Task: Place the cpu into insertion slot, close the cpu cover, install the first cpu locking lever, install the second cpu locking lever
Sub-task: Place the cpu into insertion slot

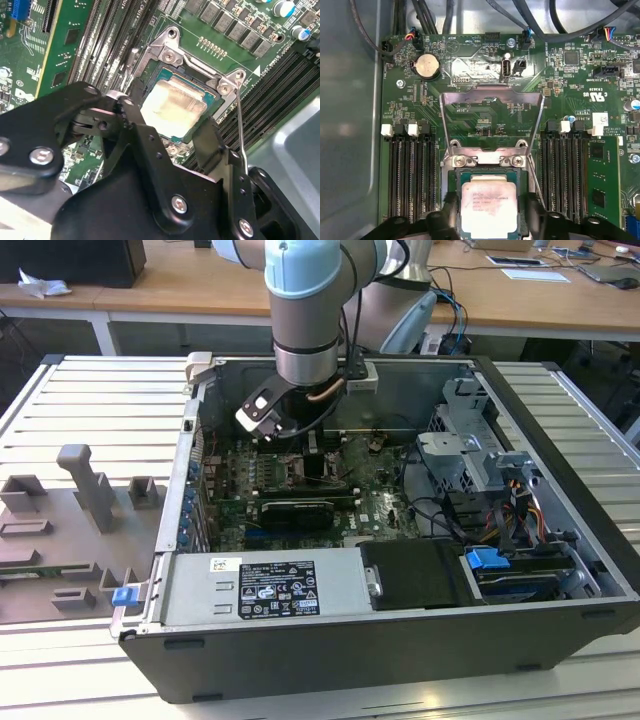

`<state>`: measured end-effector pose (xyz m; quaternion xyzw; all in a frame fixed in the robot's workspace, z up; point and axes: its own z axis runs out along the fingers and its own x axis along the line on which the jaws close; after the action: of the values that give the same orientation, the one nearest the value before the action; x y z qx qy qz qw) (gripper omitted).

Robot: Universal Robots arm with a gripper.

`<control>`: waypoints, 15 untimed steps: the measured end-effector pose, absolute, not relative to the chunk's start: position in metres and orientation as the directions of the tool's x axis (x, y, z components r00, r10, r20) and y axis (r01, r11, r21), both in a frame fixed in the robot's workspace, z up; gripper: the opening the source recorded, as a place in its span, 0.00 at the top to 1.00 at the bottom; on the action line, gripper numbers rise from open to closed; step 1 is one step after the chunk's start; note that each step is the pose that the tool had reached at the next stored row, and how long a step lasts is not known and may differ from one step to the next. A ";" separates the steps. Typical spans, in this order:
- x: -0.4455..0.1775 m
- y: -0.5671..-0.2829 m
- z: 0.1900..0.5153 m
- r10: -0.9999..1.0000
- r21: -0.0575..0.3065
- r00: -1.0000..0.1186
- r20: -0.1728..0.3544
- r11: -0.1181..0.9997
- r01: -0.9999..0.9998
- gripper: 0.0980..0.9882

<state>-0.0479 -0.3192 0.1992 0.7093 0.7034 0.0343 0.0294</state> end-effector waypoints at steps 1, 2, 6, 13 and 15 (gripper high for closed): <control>-0.048 -0.319 0.199 1.000 0.090 0.008 0.007 -0.009 0.996 0.36; -0.048 -0.319 0.199 1.000 0.090 0.008 0.007 -0.009 0.996 0.36; -0.048 -0.319 0.199 1.000 0.090 0.008 0.008 -0.009 0.996 0.36; -0.055 -0.319 0.207 0.998 0.089 0.008 0.055 -0.013 0.996 0.36; -0.055 -0.319 0.212 0.998 0.089 0.008 0.055 -0.013 0.996 0.36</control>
<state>-0.0547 -0.3192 0.2117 0.7098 0.7024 0.0512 0.0123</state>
